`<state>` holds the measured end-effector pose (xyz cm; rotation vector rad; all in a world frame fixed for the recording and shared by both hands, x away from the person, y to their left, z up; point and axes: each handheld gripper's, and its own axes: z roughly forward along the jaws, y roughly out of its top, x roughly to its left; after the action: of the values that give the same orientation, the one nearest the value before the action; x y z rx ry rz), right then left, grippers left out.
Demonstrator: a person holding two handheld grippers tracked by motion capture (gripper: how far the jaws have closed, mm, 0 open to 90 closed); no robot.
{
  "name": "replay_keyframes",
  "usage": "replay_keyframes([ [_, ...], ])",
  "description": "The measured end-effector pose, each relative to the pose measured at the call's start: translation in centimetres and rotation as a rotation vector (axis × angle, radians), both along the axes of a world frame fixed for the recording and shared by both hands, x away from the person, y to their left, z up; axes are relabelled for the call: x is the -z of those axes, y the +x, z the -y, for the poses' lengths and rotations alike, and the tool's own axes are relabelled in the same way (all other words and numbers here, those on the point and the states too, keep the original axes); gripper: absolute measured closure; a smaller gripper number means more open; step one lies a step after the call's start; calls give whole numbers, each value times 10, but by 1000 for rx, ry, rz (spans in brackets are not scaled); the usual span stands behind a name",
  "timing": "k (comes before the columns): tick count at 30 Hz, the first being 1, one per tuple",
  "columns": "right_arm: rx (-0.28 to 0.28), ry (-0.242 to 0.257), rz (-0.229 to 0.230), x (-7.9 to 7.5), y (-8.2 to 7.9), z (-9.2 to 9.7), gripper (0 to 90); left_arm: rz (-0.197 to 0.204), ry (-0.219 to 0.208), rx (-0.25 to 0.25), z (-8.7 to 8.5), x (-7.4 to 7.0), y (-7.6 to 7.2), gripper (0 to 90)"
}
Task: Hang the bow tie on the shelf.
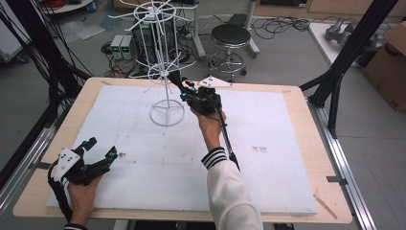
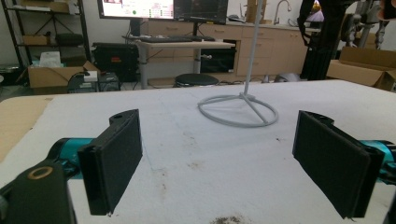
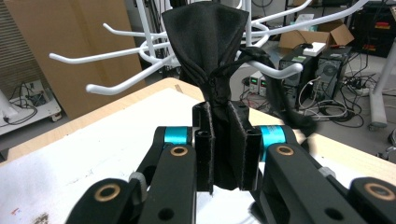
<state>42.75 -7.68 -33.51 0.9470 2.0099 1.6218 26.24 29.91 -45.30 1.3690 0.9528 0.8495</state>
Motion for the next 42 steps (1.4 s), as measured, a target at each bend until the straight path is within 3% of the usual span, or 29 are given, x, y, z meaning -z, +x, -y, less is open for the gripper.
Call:
replay_keyframes([
  [9, -3, -14, -3, 1, 0, 0, 804, 1, -1, 1, 0, 0, 0, 162],
  [15, -11, -43, -7, 2, 0, -2, 729, -1, -1, 0, 0, 0, 0, 162],
  [16, 6, -76, -16, 2, -2, -4, 574, -1, -1, 0, 0, 0, 0, 162],
  [17, 8, -104, -14, 3, -2, -6, 488, -2, 2, -1, 0, 0, 0, 162],
  [18, 8, -104, -14, 3, -2, -6, 488, -2, 2, -1, 0, 0, 0, 162],
  [19, 4, -140, -17, 4, -3, -8, 411, -3, 2, -1, 0, 0, 0, 162],
  [20, -9, -210, -11, 6, -6, -12, 272, -5, 1, -1, 0, 0, 0, 162],
  [21, -10, -237, -14, 7, -8, -13, 215, -4, 0, -1, 0, 0, 0, 162],
  [22, -10, -237, -14, 7, -8, -13, 215, -4, 0, -1, 0, 0, 0, 162],
  [23, -30, -257, -21, 10, -9, -13, 116, -4, 1, -2, 0, 0, 0, 162],
  [24, -38, -243, -40, 12, -11, -13, 103, -4, 2, -2, 0, 0, 0, 162],
  [27, -47, -222, -29, 16, -17, -6, 97, -9, 2, -5, 0, 0, 1, 162],
  [29, -50, -200, -31, 17, -22, 0, 4, -12, -1, -9, 0, 0, 1, 162],
  [34, -57, -156, -13, 19, -41, 23, 4, -12, 1, -8, 1, 0, 1, 162],
  [38, -24, -116, 31, 26, -73, 61, 4, -10, 5, -6, 1, 0, 1, 162],
  [40, -15, -113, 27, 27, -79, 69, 4, -9, 5, -3, 1, 0, 1, 162],
  [42, 18, -97, 72, 33, -99, 91, 4, -8, 11, -5, 1, 0, 1, 162],
])
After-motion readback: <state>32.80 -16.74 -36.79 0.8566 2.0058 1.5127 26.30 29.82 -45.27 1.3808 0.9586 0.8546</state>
